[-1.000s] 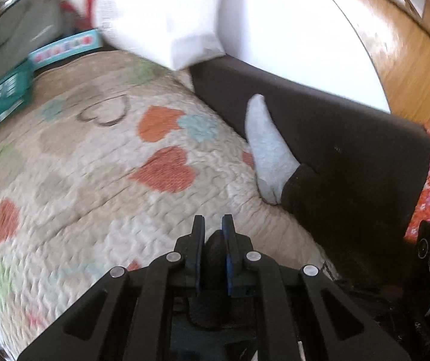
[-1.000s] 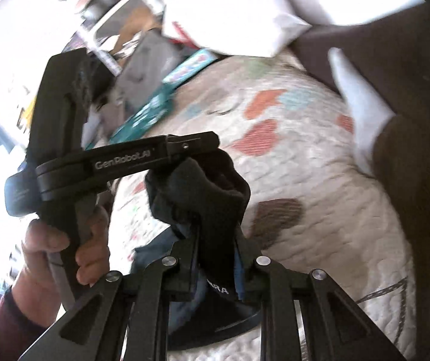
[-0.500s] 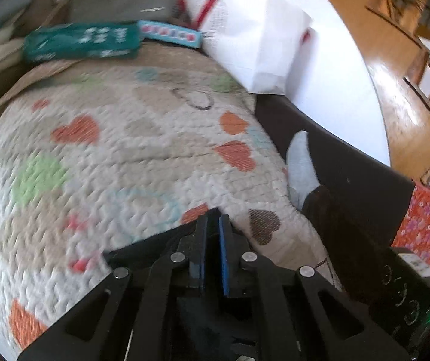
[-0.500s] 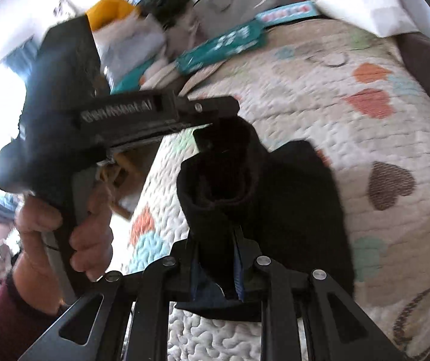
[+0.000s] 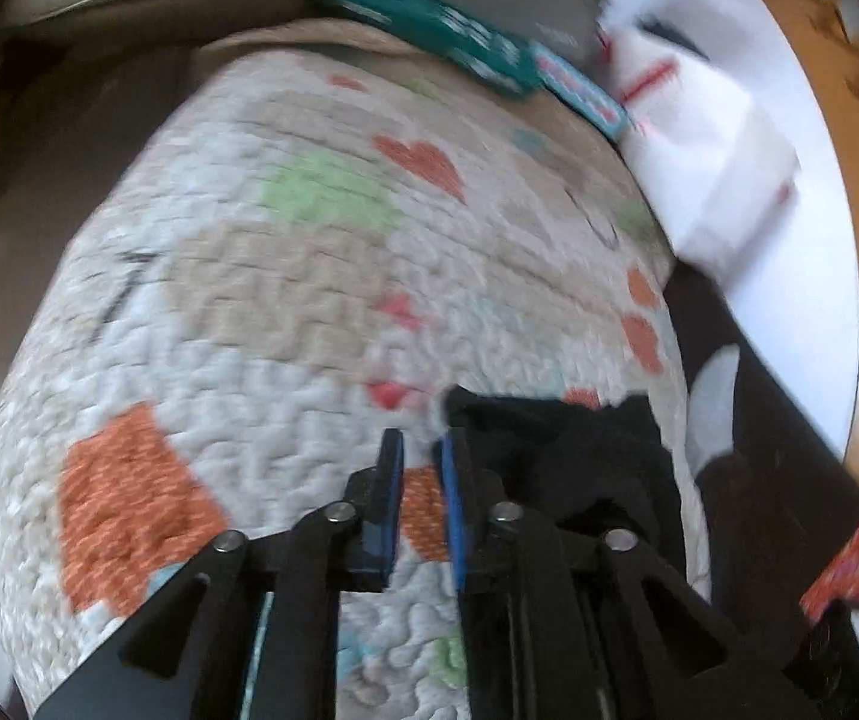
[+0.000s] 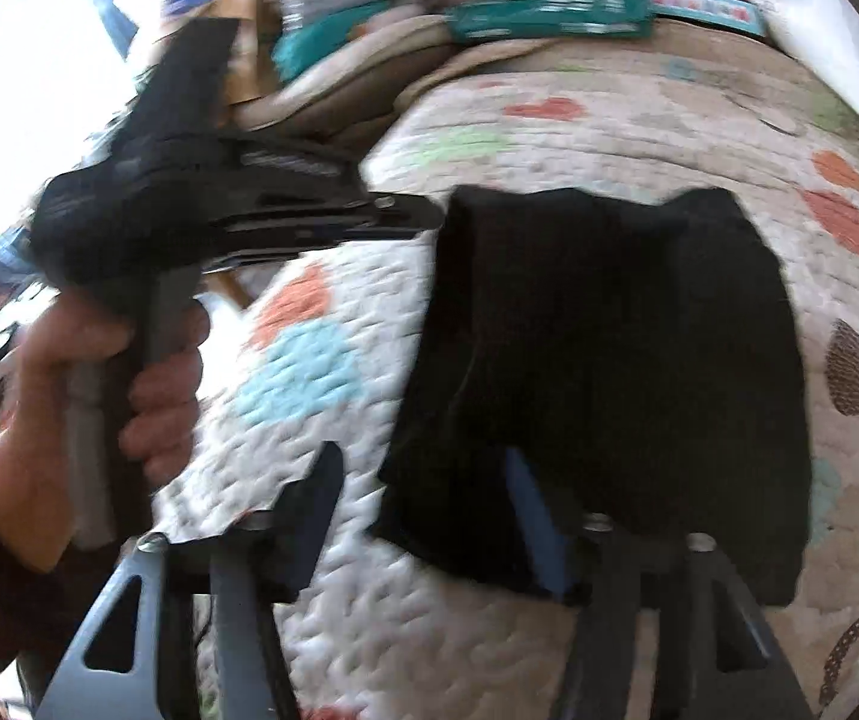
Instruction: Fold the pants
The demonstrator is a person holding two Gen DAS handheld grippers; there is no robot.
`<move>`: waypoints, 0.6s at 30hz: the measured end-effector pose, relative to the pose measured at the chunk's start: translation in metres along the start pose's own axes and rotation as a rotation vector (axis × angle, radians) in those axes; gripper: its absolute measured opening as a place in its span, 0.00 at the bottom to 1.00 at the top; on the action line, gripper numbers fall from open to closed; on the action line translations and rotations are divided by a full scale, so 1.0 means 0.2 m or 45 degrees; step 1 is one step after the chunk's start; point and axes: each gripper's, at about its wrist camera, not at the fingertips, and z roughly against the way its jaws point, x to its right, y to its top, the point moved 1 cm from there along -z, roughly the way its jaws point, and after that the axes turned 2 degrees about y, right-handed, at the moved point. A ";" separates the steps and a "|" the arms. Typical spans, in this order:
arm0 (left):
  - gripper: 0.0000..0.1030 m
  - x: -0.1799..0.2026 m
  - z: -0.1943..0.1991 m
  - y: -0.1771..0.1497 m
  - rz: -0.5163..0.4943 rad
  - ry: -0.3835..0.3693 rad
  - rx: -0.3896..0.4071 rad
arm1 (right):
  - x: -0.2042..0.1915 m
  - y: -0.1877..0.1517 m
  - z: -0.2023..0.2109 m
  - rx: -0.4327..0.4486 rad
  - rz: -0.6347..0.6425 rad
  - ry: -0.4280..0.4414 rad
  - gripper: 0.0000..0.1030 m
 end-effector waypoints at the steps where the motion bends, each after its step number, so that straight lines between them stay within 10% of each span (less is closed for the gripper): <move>1: 0.21 -0.03 0.04 0.00 0.018 0.008 0.027 | -0.03 -0.01 0.02 -0.014 0.039 0.018 0.63; 4: 0.26 -0.08 0.11 -0.01 0.024 0.066 0.089 | -0.07 -0.01 0.11 0.003 0.117 0.046 0.63; 8: 0.35 -0.12 0.16 -0.02 0.051 0.120 0.125 | 0.05 0.11 0.23 0.109 0.064 -0.175 0.61; 11: 0.35 -0.15 0.14 -0.04 0.083 0.144 0.098 | 0.16 0.25 0.21 0.135 -0.017 -0.305 0.40; 18: 0.40 -0.09 0.20 -0.04 -0.014 0.274 0.146 | 0.20 0.46 -0.32 -0.183 0.026 -0.452 0.44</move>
